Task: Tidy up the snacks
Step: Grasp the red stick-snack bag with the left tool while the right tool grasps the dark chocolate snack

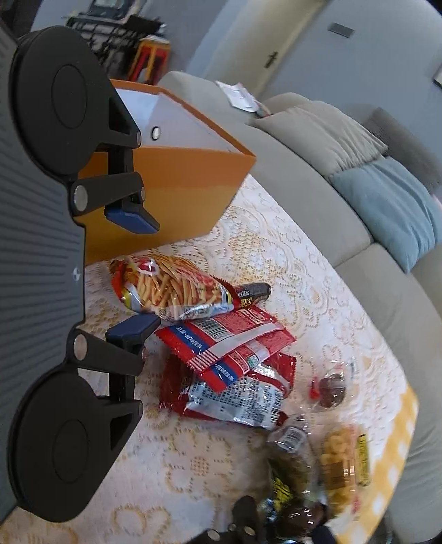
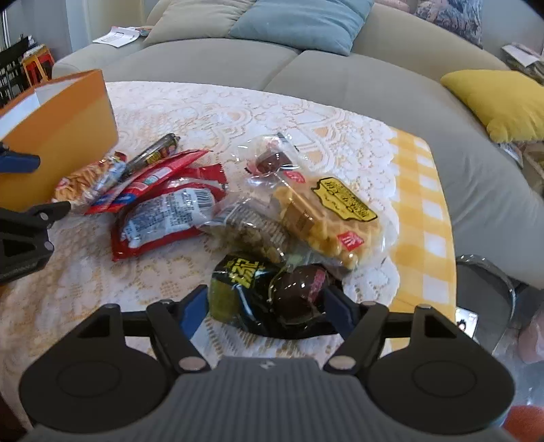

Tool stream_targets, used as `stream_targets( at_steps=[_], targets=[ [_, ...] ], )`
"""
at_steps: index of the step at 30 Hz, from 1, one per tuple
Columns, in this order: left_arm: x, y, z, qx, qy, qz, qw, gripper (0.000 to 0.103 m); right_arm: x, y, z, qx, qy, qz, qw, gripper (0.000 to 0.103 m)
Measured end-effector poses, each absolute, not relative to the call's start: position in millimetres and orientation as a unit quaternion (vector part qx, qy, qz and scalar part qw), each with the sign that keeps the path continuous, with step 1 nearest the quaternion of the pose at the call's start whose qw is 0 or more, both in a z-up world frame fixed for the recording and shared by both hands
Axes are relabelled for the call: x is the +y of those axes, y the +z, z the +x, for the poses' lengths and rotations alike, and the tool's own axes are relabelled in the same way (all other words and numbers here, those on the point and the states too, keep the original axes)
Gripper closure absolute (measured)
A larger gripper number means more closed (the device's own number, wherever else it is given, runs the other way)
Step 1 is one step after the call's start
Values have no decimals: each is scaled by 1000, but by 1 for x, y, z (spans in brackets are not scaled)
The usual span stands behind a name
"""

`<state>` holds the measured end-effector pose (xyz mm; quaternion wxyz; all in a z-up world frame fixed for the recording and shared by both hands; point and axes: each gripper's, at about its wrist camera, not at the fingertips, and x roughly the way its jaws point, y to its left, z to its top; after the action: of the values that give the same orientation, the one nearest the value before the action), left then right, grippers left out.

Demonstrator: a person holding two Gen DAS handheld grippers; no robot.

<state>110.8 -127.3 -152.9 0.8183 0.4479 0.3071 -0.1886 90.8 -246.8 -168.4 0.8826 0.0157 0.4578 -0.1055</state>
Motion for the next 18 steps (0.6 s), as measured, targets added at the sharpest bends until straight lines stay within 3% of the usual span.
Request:
stream_targets(
  at_steps=[7,11,18],
  targets=[
    [-137,-174,124,311,-180,489,795,35,-250,-179,94,457,-104,0,883,26],
    [-139,-184,133,330,-179,486,790,36,-253,-184,92,467,-113,-1,877,29],
    [-137,-182,138,351,-166,460,798,61,-260,-184,91,467,-131,0,874,52]
  ],
)
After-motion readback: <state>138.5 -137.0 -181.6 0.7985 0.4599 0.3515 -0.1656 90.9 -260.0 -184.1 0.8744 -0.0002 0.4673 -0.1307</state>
